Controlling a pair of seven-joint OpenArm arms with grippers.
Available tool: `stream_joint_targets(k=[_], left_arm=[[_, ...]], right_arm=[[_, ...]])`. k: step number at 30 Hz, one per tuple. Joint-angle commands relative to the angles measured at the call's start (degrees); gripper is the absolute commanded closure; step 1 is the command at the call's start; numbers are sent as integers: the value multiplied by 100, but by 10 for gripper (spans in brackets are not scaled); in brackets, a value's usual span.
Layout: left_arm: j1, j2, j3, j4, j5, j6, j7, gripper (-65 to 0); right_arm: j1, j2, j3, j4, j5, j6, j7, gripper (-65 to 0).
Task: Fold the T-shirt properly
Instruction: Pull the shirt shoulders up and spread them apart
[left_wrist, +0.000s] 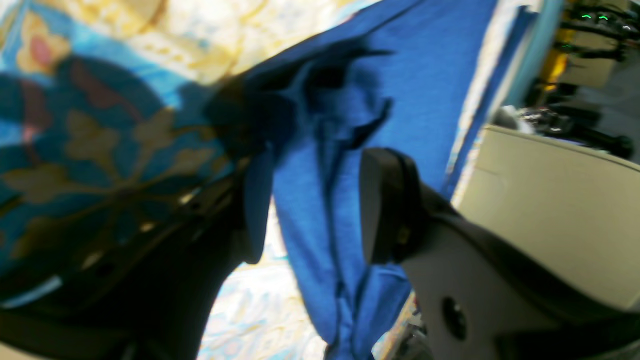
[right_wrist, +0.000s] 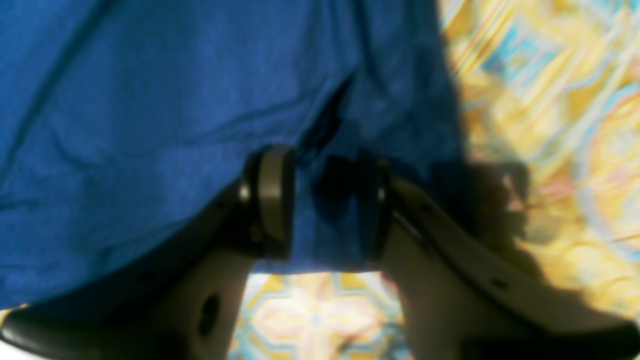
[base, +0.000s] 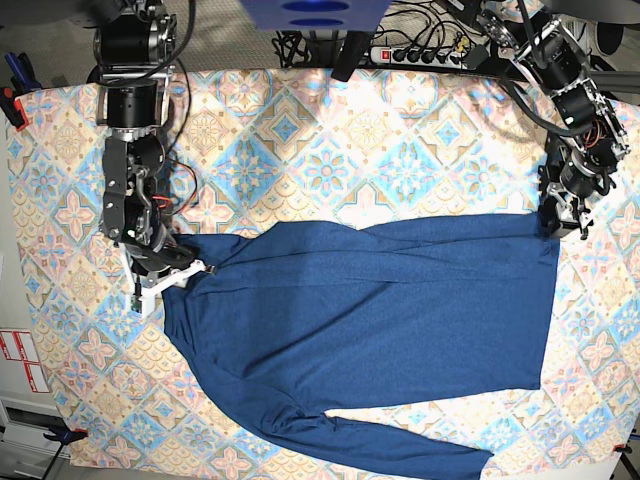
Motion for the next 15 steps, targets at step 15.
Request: stream_joint_targets(k=[15], left_arm=[[-187,-75,9,-502,-74,-58,-79,-281]], right_arm=[[72,98,19,175,13,34,-92,-206]])
